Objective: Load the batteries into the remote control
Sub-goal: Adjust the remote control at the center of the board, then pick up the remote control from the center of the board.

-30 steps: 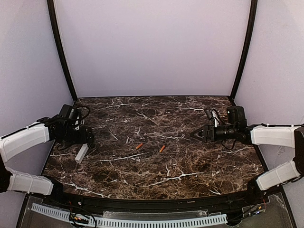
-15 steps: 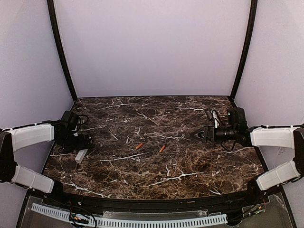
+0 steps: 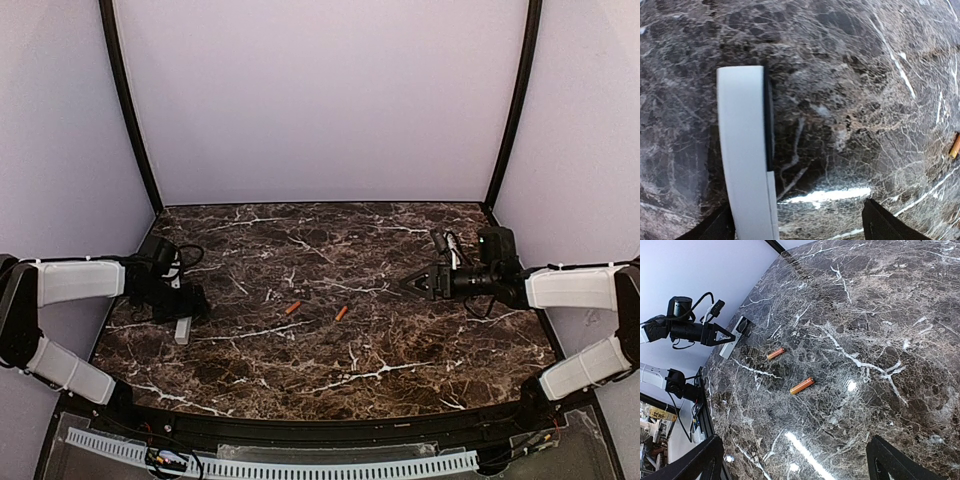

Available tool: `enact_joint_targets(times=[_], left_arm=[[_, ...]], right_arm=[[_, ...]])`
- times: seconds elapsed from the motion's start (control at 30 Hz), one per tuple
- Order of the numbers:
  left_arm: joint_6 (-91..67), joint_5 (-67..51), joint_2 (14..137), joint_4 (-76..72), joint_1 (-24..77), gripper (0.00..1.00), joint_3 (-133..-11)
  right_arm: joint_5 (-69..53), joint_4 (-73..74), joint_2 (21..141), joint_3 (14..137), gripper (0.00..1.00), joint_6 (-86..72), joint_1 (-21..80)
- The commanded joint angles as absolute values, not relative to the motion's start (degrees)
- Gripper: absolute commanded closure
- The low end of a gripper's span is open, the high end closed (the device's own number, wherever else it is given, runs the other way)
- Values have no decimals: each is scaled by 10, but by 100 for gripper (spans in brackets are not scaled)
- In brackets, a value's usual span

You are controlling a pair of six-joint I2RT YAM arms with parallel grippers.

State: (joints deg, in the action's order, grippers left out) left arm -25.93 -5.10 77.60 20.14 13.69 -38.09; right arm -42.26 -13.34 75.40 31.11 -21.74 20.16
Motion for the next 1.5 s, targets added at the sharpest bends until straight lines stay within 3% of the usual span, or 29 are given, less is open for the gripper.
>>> enact_joint_targets(times=[0.0, 0.23, 0.47, 0.73, 0.87, 1.13, 1.37, 1.47], left_arm=[[-239, -66, 777, 190, 172, 13, -380], [-216, -13, 806, 201, 256, 18, -398], [-296, 136, 797, 276, 270, 23, -419], [-376, 145, 818, 265, 270, 29, -406], [-383, 149, 821, 269, 270, 35, -406], [-373, 158, 785, 294, 270, 62, -409], [-334, 149, 768, 288, 270, 73, -420], [-333, 161, 781, 306, 269, 70, -432]], right_arm=[[-430, -156, 761, 305, 2, -222, 207], [-439, -167, 773, 304, 1, -227, 206], [-440, -167, 770, 304, 1, -230, 206], [-441, -168, 775, 311, 1, -234, 207], [-434, -156, 765, 316, 1, -229, 206], [-438, -162, 767, 324, 1, -240, 206], [-455, -173, 776, 340, 1, -256, 206], [-459, -169, 777, 348, 1, -257, 207]])
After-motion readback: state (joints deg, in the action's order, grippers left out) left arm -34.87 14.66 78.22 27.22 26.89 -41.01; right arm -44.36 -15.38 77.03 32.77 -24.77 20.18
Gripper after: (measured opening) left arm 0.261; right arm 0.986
